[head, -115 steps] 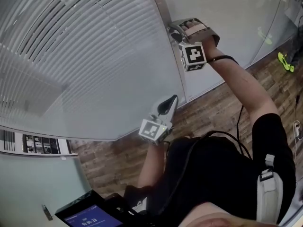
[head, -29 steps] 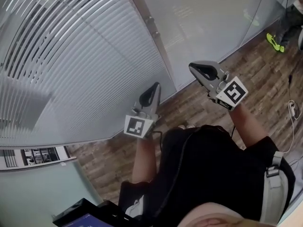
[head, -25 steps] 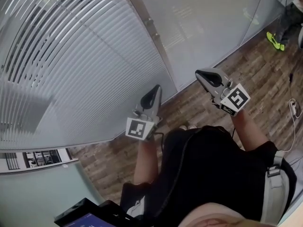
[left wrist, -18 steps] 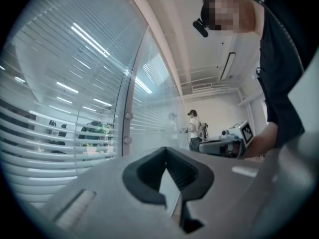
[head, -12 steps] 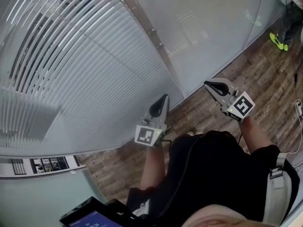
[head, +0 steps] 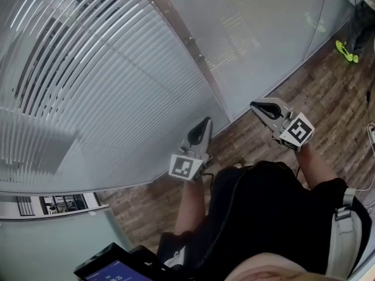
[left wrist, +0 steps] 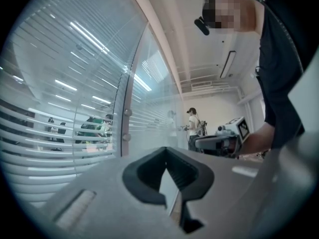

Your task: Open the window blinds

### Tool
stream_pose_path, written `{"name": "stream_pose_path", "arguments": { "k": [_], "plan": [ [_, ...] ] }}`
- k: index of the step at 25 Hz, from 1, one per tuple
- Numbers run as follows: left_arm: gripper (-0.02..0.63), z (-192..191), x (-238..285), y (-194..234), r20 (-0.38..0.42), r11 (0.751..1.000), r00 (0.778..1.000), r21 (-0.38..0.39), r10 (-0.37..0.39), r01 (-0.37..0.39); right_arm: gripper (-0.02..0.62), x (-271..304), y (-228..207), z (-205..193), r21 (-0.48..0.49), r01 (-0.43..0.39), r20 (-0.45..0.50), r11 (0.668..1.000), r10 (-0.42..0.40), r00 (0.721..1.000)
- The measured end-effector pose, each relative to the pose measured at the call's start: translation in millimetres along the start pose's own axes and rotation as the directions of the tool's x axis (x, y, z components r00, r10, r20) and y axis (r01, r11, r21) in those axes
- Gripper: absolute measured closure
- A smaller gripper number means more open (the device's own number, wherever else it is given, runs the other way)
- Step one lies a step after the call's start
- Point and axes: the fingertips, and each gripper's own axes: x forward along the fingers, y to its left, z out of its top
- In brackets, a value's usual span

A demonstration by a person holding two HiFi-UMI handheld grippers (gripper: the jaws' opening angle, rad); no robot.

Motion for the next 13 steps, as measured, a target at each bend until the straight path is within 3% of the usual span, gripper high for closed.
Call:
{"name": "stream_pose_path", "arguments": {
  "k": [13],
  "plan": [
    [0.603, 1.7, 0.8, -10.9, -0.011, 1.0, 1.0, 0.006, -0.013, 0.013, 0.591, -4.3, 9.5, -4.1, -0.007, -0.02, -0.05, 1.0, 0.02, 0.999]
  ]
}}
